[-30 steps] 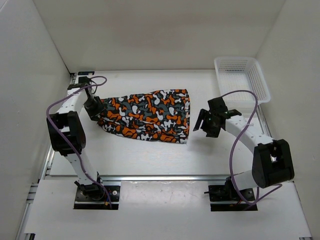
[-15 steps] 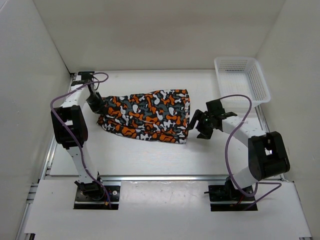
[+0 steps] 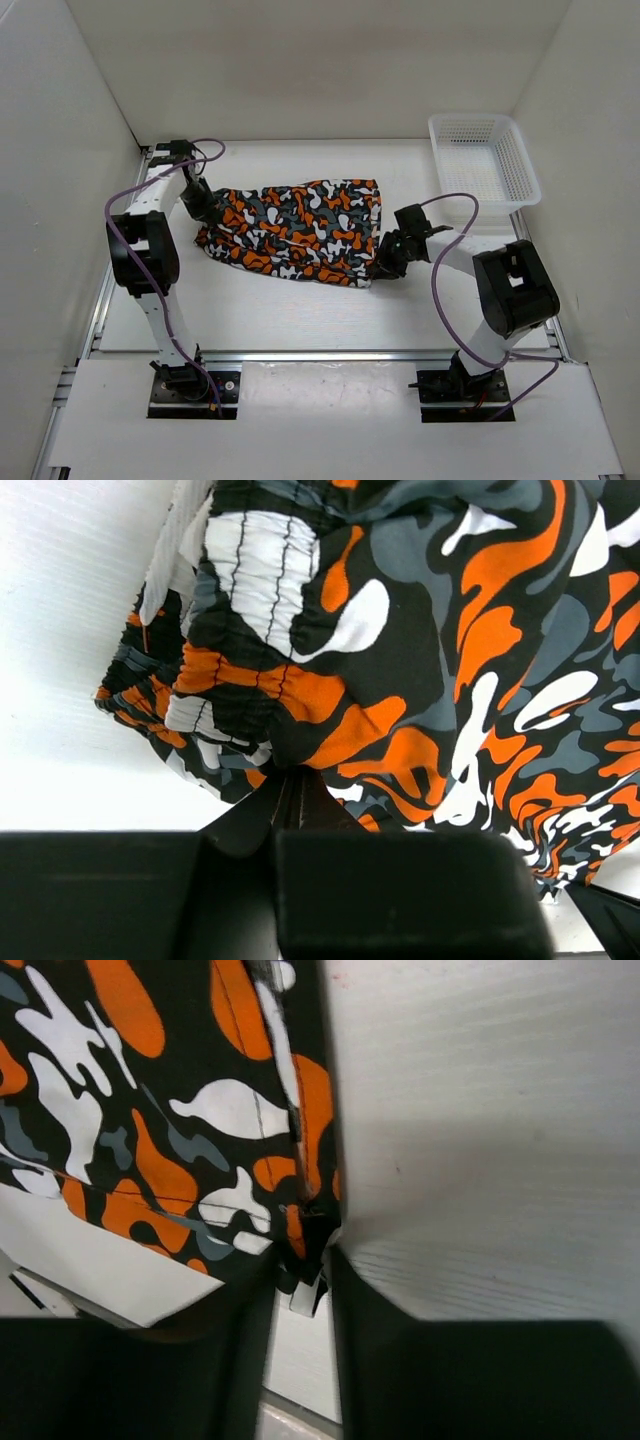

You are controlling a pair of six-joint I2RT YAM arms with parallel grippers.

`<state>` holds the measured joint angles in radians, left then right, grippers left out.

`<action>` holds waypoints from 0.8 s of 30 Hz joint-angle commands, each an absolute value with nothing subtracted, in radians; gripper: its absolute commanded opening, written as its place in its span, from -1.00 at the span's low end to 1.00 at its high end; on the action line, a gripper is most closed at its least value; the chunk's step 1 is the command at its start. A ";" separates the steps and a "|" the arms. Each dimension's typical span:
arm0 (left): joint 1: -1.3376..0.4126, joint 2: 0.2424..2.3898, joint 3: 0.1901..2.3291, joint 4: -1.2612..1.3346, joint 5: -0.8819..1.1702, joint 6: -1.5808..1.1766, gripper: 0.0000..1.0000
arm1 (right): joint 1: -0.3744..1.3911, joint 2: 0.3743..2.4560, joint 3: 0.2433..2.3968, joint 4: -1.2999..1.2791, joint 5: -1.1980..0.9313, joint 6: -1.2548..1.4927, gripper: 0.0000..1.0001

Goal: Fold and stack the shorts
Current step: Fold the shorts

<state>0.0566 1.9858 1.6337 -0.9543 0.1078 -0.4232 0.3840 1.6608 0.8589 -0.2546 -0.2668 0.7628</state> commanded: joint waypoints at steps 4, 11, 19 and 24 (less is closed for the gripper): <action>0.041 1.911 1.716 -0.980 0.120 -0.416 -0.79 | 0.396 1.664 0.982 -0.276 -0.178 0.704 -1.00; 0.041 1.913 1.916 -1.086 0.077 -0.407 -0.79 | 0.396 1.579 1.176 -0.439 -0.078 0.559 -1.00; 0.061 1.858 1.898 -1.123 0.077 -0.396 -0.79 | 0.486 1.447 1.232 -0.535 -0.012 0.512 -1.00; 0.098 1.783 1.721 -1.103 0.086 -0.396 -0.79 | 0.606 1.373 1.112 -0.557 0.075 0.537 -1.00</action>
<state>0.0761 1.8725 1.7924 -1.0958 0.0849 -0.4065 0.5568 1.4082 1.1755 -0.4950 -0.0010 0.5415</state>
